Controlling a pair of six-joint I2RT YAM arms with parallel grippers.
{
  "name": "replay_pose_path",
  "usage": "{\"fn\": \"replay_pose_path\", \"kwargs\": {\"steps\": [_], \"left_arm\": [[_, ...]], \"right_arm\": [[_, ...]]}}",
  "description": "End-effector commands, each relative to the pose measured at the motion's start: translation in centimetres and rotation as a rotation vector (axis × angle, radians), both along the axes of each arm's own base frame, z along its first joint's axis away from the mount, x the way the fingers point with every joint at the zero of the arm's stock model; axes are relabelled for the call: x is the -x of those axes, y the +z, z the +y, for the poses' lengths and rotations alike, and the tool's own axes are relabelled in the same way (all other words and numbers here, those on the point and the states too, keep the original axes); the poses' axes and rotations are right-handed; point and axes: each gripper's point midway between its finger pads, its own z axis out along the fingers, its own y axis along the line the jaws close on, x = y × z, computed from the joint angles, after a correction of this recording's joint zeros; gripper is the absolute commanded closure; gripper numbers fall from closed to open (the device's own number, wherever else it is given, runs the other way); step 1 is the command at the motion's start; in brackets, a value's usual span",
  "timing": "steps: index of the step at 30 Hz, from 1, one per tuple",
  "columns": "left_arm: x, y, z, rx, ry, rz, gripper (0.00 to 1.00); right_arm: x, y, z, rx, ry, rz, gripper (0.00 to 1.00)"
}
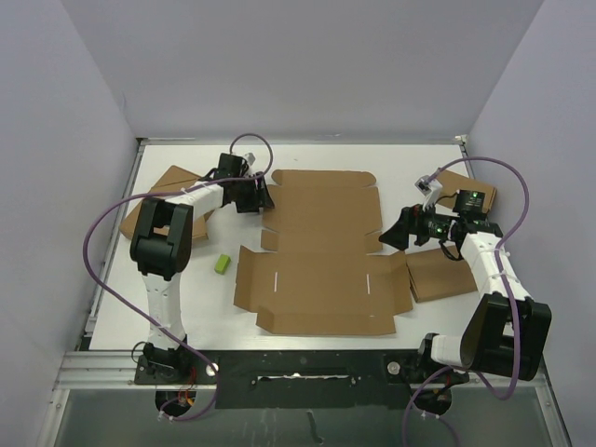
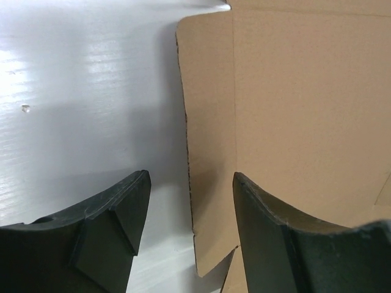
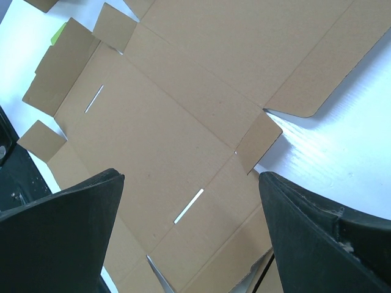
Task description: Fold the paper box
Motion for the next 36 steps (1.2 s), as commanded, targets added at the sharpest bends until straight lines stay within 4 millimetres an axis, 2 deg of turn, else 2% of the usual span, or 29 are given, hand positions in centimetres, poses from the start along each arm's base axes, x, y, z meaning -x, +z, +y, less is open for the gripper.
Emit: {"fn": "replay_pose_path", "kwargs": {"steps": [1,4,8,12,20,22,24,25,29,36], "left_arm": [[-0.7,2.4,-1.1,0.084,-0.032,-0.062,0.46],[-0.6,1.8,-2.0,0.135,-0.044,-0.033,0.49],[-0.8,1.4,-2.7,0.176,-0.05,-0.02,0.6],[-1.2,1.3,-3.0,0.183,-0.057,-0.019,0.63],[-1.5,0.3,-3.5,0.208,-0.094,-0.013,0.75],[-1.6,0.6,-3.7,0.236,-0.111,-0.033,0.84],[-2.0,1.5,-4.0,0.257,-0.127,-0.072,0.98],[-2.2,2.2,-4.0,0.26,-0.137,-0.102,1.0],[-2.9,6.3,-4.2,0.264,-0.197,-0.276,1.0],[-1.1,13.7,-4.8,0.285,-0.305,-0.61,1.0]], "right_arm": [[-0.9,1.7,0.2,0.01,0.015,-0.059,0.02],[-0.9,1.7,0.2,0.014,0.014,-0.06,0.02],[-0.9,1.7,0.2,0.016,0.013,-0.062,0.02],[-0.9,1.7,0.2,0.014,0.015,-0.061,0.02],[-0.9,1.7,0.2,0.013,0.015,-0.06,0.02],[-0.9,1.6,0.2,0.013,0.015,-0.059,0.02],[-0.9,1.7,0.3,0.012,0.017,-0.06,0.02],[-0.9,1.7,0.3,0.012,0.017,-0.06,0.02],[-0.9,1.7,0.2,0.017,0.016,-0.062,0.02],[-1.5,3.1,-1.0,0.078,-0.011,-0.119,0.02]]}}
